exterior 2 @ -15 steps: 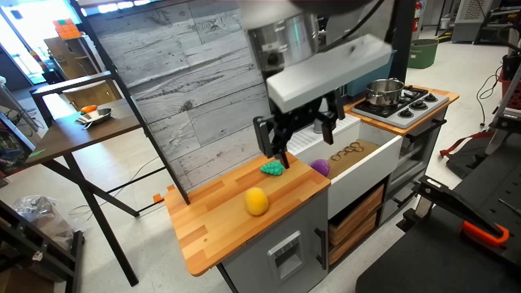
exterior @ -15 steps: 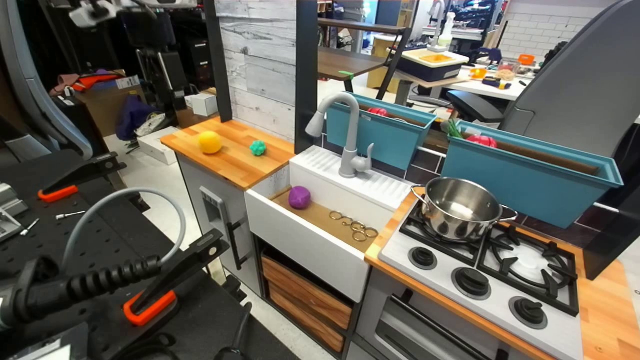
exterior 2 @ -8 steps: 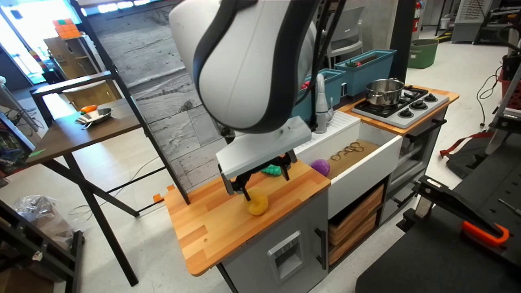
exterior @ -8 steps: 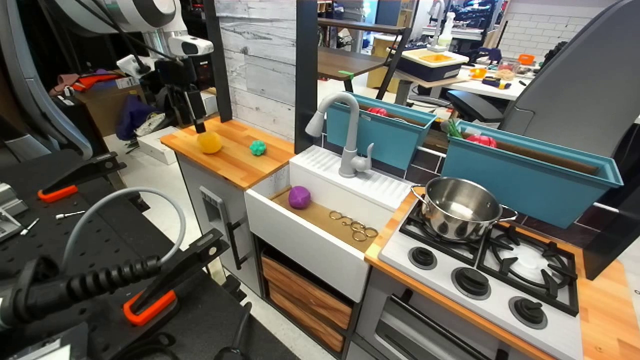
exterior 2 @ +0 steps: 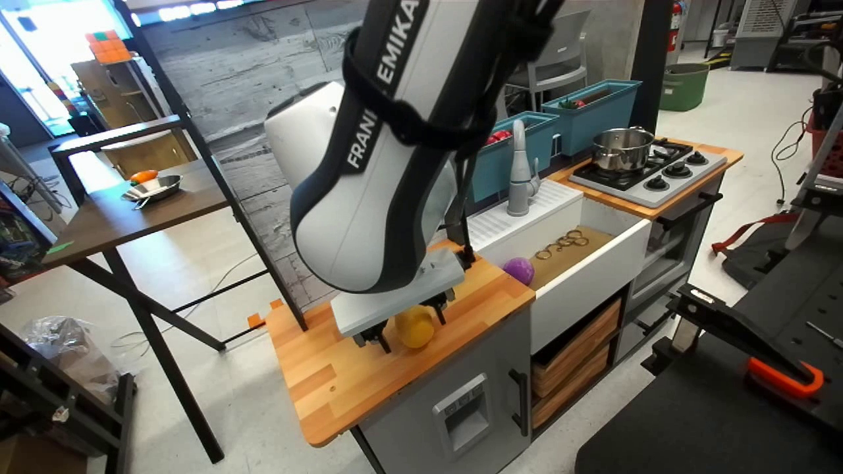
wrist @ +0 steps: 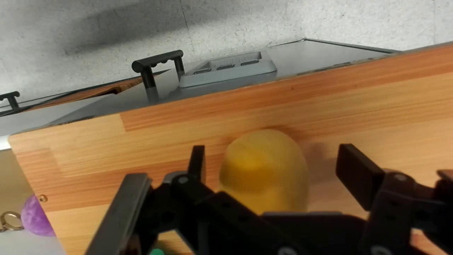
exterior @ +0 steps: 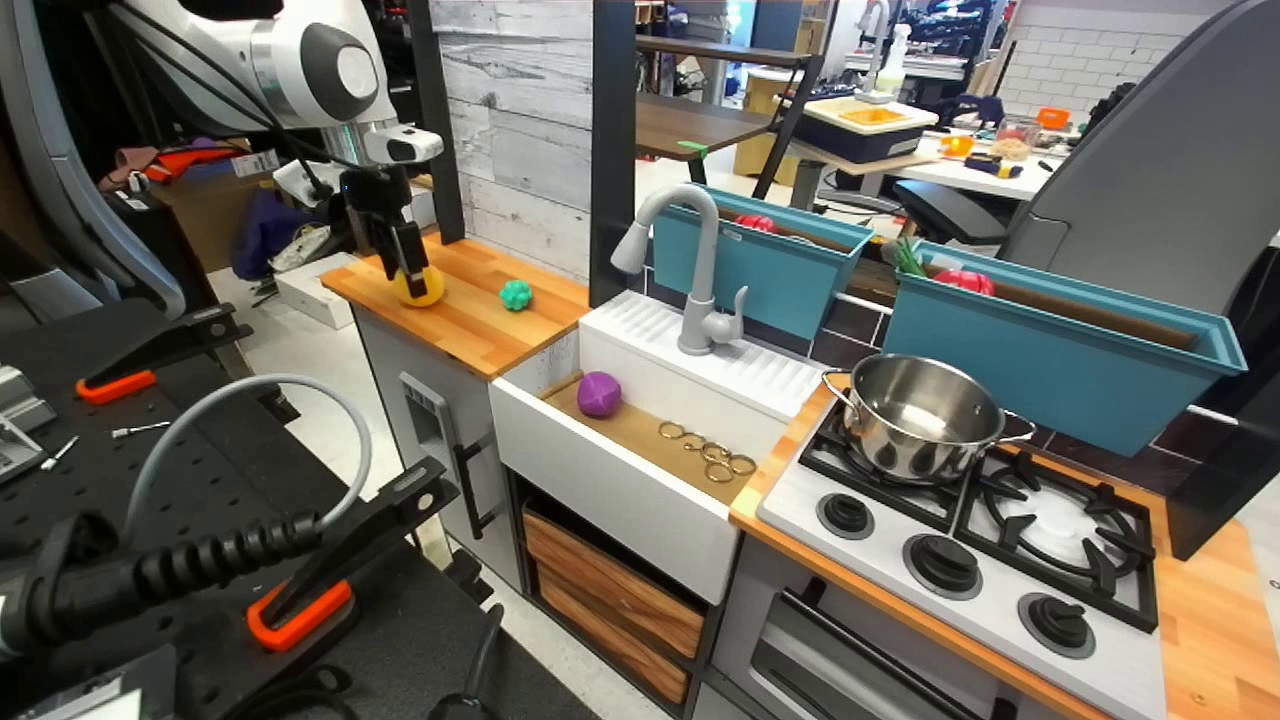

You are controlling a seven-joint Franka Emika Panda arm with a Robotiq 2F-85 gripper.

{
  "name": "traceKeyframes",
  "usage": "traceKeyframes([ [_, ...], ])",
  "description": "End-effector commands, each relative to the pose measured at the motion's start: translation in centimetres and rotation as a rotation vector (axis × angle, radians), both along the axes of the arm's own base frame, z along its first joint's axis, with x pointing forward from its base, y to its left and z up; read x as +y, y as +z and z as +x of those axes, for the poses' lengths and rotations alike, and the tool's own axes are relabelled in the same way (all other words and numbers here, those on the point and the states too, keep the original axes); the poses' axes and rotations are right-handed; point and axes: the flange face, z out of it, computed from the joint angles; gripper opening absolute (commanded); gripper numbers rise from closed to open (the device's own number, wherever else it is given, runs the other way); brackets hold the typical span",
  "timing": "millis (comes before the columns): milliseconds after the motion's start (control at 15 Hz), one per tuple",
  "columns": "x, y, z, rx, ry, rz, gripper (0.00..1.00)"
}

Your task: Move the orange plushie away from you

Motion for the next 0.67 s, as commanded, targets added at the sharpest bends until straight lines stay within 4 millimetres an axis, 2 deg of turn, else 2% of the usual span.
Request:
traceKeyframes([
  [0,0.9,-1.1,1.4,0.007,-0.016,-0.036,0.62],
  [200,1.0,-1.4,2.0,0.014,-0.024,-0.049,0.39],
  [400,1.3,-0.7,2.9,-0.014,-0.028,-0.048,0.17],
  [533,1.7,0.1,3.8,-0.052,-0.036,-0.035,0.06],
  [600,1.9,0.4,4.2,-0.062,-0.043,-0.032,0.03],
])
